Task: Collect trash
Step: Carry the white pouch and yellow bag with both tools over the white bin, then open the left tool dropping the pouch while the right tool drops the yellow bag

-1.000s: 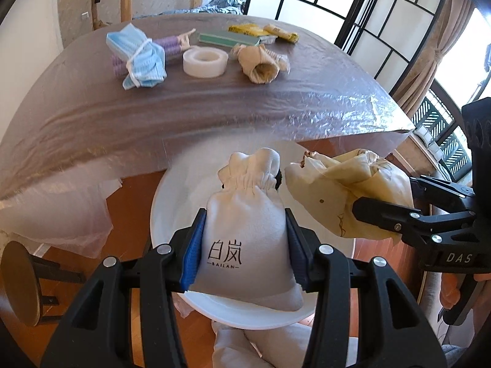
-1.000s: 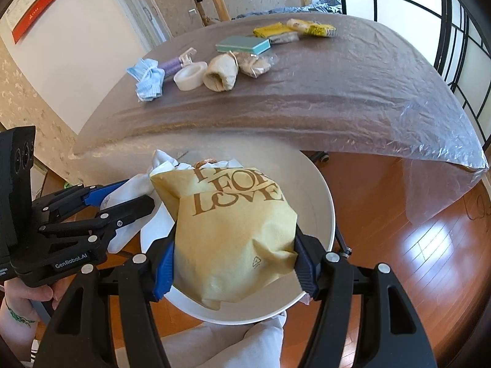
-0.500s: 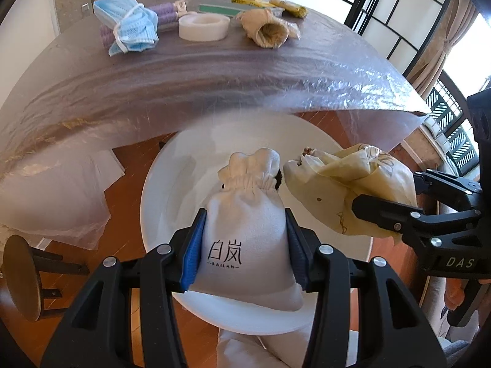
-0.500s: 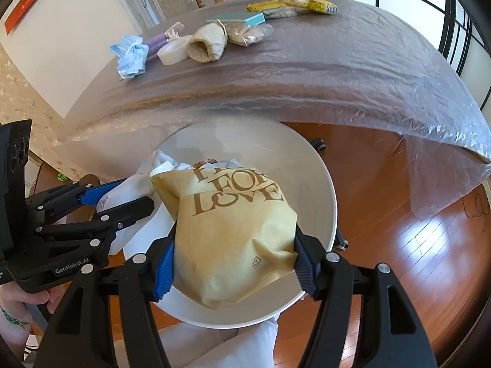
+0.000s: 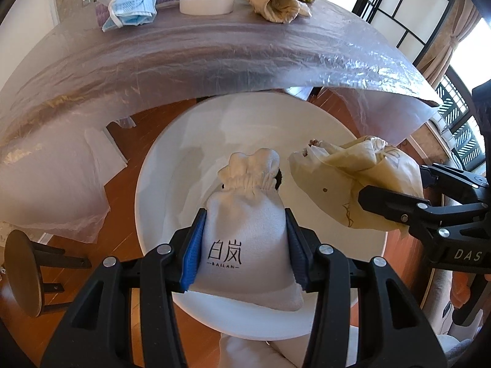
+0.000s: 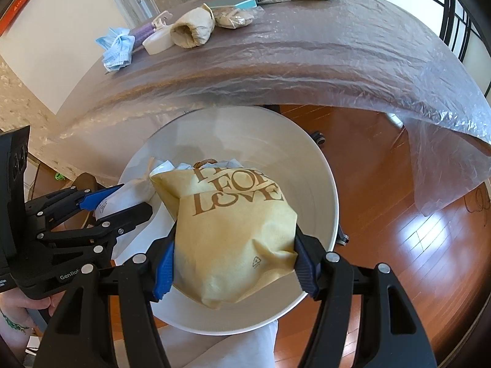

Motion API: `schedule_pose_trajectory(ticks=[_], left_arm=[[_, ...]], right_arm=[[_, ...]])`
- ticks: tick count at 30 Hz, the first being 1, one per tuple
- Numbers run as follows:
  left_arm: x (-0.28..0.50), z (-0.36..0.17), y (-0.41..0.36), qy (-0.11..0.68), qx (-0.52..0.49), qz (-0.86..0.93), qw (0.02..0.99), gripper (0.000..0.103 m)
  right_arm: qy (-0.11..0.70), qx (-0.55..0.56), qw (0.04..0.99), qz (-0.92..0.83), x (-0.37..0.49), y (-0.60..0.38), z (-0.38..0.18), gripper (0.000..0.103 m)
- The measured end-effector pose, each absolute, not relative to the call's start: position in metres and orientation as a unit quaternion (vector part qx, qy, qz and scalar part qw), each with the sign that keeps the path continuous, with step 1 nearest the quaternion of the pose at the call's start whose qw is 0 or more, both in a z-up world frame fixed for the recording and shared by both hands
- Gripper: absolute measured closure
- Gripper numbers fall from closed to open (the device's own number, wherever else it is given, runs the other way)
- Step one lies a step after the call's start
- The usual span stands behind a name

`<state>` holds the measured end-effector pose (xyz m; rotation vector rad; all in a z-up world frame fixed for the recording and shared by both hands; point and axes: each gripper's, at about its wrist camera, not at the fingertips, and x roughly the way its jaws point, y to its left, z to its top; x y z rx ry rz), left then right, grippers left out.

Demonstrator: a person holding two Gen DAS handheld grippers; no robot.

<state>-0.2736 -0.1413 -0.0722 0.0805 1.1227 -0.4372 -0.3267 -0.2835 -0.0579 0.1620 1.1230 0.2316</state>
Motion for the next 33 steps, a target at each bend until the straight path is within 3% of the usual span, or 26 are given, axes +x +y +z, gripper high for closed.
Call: schedule_pose_trajectory(ticks=[26, 30, 33], left_arm=[[-0.263, -0.083, -0.144, 0.540, 0.045, -0.201, 0.816, 0.053], [-0.262, -0.081, -0.143, 0.538, 0.041, -0.199, 0.818, 0.041], [-0.260, -0.078, -0.141, 0.536, 0.043, -0.197, 0.820, 0.038]], right_arm=[[0.537, 0.068, 0.834, 0.104, -0.323, -0.288, -0.069, 0.040], [0.531, 0.066, 0.839, 0.095, -0.324, -0.292, -0.067, 0.026], [0.527, 0.061, 0.843, 0.088, -0.325, -0.294, -0.064, 0.025]])
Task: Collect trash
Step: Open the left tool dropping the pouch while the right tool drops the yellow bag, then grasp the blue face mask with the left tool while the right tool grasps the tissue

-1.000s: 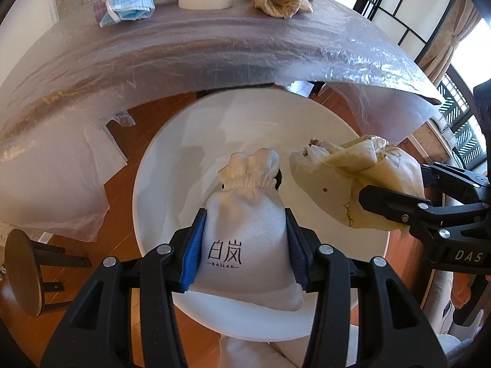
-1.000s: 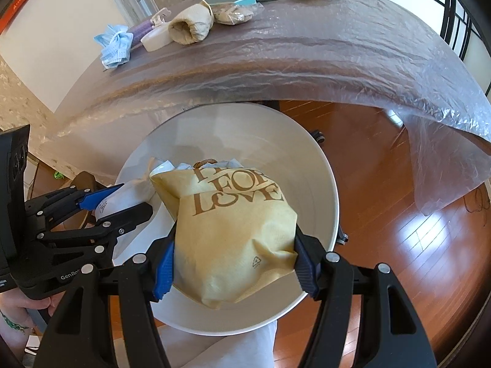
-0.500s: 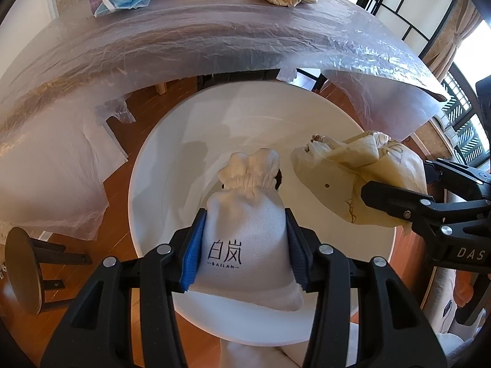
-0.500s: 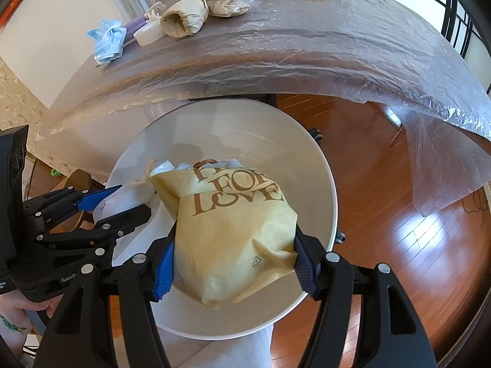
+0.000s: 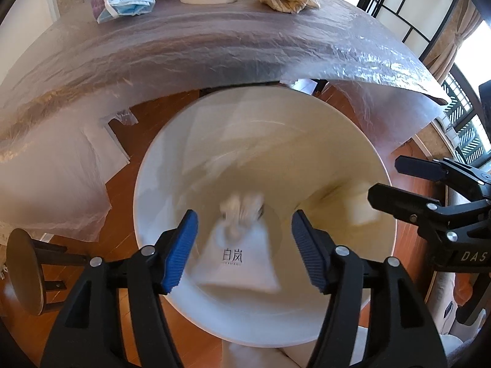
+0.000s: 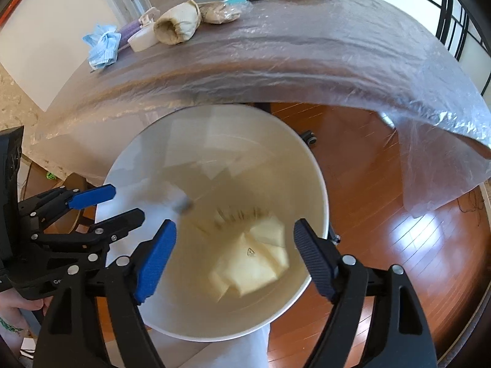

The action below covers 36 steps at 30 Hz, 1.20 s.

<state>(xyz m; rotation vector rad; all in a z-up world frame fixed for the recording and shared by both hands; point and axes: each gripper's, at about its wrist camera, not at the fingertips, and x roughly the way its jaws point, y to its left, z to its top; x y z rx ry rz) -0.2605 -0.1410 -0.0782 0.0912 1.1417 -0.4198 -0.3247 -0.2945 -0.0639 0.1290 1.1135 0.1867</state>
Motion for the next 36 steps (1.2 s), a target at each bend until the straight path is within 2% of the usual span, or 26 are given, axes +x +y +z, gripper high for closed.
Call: schedule_pose_trajectory(ticks=[27, 29, 34, 36], left_arm=[[-0.264, -0.063, -0.140, 0.533, 0.048, -0.191, 0.823, 0.038], [-0.267, -0.054, -0.139, 0.525, 0.044, -0.189, 0.829, 0.022], [-0.278, 0.004, -0.127, 0.467, 0.026, -0.188, 0.864, 0.006], [-0.277, 0.029, -0.121, 0.435, 0.015, -0.179, 0.882, 0.002]], right_arm=[[0.518, 0.072, 0.848, 0.085, -0.330, -0.299, -0.046, 0.025], [0.507, 0.070, 0.855, 0.083, -0.335, -0.301, -0.035, 0.025], [0.445, 0.058, 0.891, 0.070, -0.347, -0.310, 0.011, 0.005], [0.411, 0.052, 0.909, 0.056, -0.345, -0.319, 0.033, 0.004]])
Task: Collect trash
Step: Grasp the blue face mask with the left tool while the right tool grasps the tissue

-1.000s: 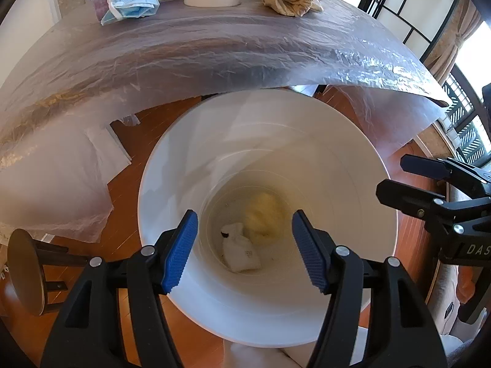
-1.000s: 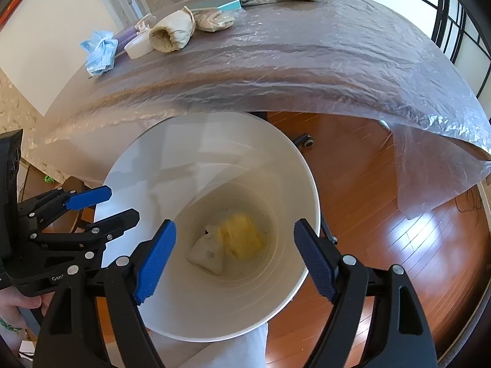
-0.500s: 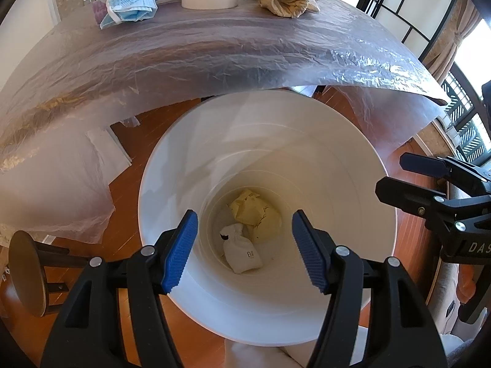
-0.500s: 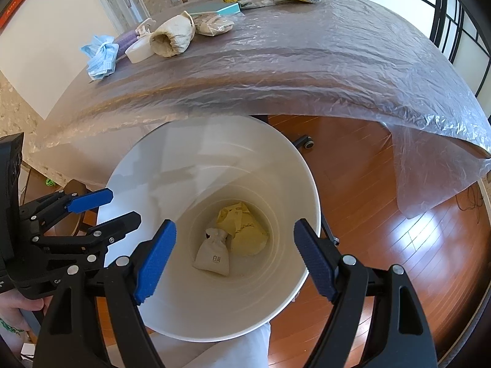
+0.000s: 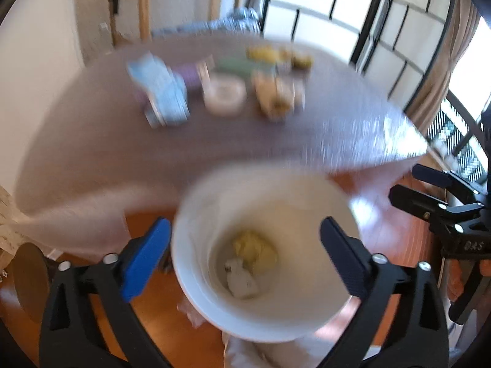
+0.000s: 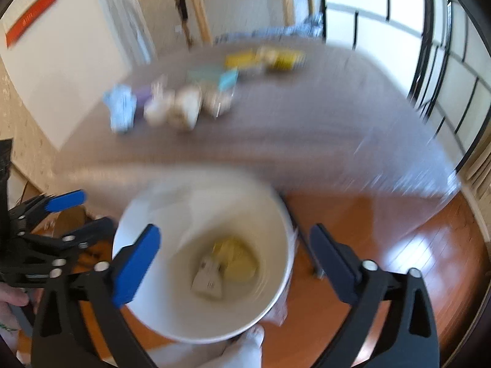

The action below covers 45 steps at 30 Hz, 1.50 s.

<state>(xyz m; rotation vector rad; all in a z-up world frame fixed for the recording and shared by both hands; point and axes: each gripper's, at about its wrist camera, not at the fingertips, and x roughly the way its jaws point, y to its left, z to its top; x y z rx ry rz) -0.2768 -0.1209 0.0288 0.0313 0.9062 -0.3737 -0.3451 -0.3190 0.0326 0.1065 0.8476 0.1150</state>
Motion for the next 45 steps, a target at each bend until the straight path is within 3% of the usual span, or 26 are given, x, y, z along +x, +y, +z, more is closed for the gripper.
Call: schedule_pose_trajectory(ticks=[7, 19, 23, 26, 28, 34, 36, 38, 39, 40, 42, 45], left_arm=[[-0.237, 0.062, -0.110, 0.404, 0.003, -0.139, 0.904, 0.002], [-0.171, 0.048, -0.098, 0.404, -0.030, -0.124, 0.906, 0.002], [-0.155, 0.044, -0.094, 0.407, -0.031, -0.142, 0.902, 0.016], [-0.146, 0.042, -0.090, 0.407, -0.031, -0.153, 0.900, 0.027], [-0.140, 0.038, -0.089, 0.414, -0.031, -0.164, 0.895, 0.028], [-0.133, 0.023, -0.091, 0.430, -0.014, -0.177, 0.885, 0.028], [-0.133, 0.021, -0.089, 0.433, -0.012, -0.177, 0.884, 0.034], [-0.129, 0.017, -0.085, 0.436, -0.018, -0.177, 0.882, 0.048], [-0.126, 0.015, -0.084, 0.439, -0.021, -0.177, 0.881, 0.052], [-0.124, 0.014, -0.083, 0.443, -0.024, -0.178, 0.879, 0.064], [-0.123, 0.013, -0.079, 0.443, -0.034, -0.179, 0.878, 0.065], [-0.127, 0.021, -0.078, 0.428, -0.030, -0.180, 0.885, 0.066]], right_arm=[[0.351, 0.053, 0.934, 0.030, -0.304, -0.357, 0.076, 0.004], [0.375, 0.053, 0.923, 0.071, -0.244, -0.342, 0.068, 0.004], [0.379, 0.056, 0.916, 0.117, -0.244, -0.303, 0.063, 0.006], [0.388, 0.024, 0.913, 0.122, -0.240, -0.267, 0.050, 0.023], [0.408, 0.022, 0.904, 0.122, -0.232, -0.248, 0.037, 0.034], [0.419, 0.016, 0.903, 0.094, -0.220, -0.226, 0.020, 0.039], [0.426, 0.020, 0.900, 0.091, -0.212, -0.223, 0.015, 0.044], [0.429, 0.033, 0.898, 0.091, -0.210, -0.225, 0.012, 0.046], [0.429, 0.038, 0.898, 0.092, -0.209, -0.226, 0.011, 0.051], [0.430, 0.040, 0.897, 0.094, -0.208, -0.227, 0.009, 0.060], [0.431, 0.039, 0.896, 0.101, -0.206, -0.227, 0.008, 0.069], [0.430, 0.053, 0.894, 0.112, -0.204, -0.233, 0.009, 0.070]])
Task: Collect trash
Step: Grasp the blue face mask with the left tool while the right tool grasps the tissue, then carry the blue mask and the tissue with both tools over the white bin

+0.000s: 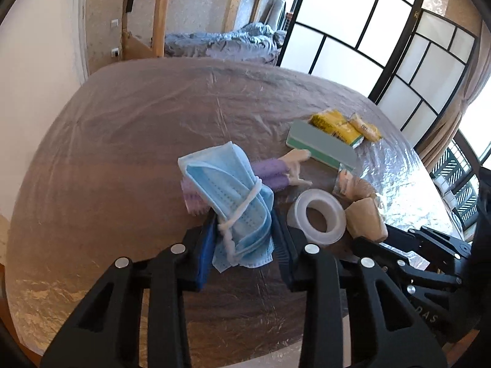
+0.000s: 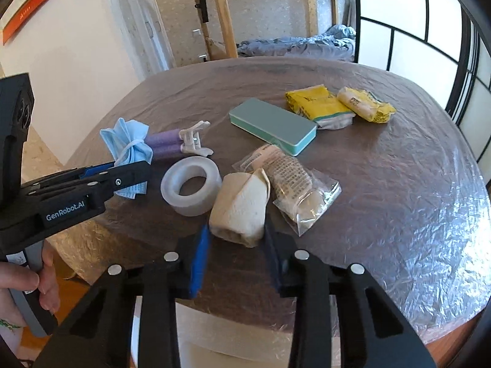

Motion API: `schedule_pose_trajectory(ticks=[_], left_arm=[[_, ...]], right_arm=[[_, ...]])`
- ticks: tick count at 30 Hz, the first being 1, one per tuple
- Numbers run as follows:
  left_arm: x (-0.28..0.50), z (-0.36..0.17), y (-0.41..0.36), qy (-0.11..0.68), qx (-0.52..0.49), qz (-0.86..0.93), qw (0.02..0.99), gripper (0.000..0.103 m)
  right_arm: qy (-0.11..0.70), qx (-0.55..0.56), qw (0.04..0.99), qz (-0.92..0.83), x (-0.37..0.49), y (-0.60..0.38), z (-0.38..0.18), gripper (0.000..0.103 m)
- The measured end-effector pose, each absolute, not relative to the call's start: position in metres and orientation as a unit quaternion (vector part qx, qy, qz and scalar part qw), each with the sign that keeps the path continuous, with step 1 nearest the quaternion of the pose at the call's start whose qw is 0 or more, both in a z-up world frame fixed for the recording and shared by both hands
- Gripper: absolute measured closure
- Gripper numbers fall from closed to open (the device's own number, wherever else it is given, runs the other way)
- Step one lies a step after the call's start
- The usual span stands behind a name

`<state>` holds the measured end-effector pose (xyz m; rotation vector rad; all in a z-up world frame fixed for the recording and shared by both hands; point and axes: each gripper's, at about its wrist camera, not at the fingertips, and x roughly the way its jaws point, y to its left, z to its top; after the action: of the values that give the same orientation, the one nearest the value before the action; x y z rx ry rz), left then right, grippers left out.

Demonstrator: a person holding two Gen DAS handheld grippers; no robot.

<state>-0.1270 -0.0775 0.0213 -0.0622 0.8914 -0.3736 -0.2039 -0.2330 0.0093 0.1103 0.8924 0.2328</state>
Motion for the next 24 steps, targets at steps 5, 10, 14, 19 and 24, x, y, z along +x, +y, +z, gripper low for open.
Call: schedule_pose_trajectory(ticks=[5, 10, 14, 19, 24], left_arm=[[-0.135, 0.042, -0.074, 0.400, -0.041, -0.179, 0.898, 0.067], [-0.139, 0.054, -0.076, 0.385, -0.052, -0.183, 0.903, 0.067], [-0.143, 0.060, -0.079, 0.370, -0.061, -0.190, 0.907, 0.067], [-0.144, 0.063, -0.083, 0.375, -0.063, -0.213, 0.900, 0.067], [-0.150, 0.044, -0.102, 0.409, -0.027, -0.236, 0.881, 0.067]], right_arm=[[0.417, 0.058, 0.898, 0.124, -0.206, -0.242, 0.022, 0.070], [0.410, 0.066, 0.900, 0.135, -0.208, -0.248, 0.030, 0.070], [0.409, 0.068, 0.900, 0.138, -0.212, -0.255, 0.031, 0.070], [0.409, 0.076, 0.898, 0.140, -0.214, -0.262, 0.031, 0.070], [0.415, 0.075, 0.896, 0.137, -0.218, -0.267, 0.028, 0.070]])
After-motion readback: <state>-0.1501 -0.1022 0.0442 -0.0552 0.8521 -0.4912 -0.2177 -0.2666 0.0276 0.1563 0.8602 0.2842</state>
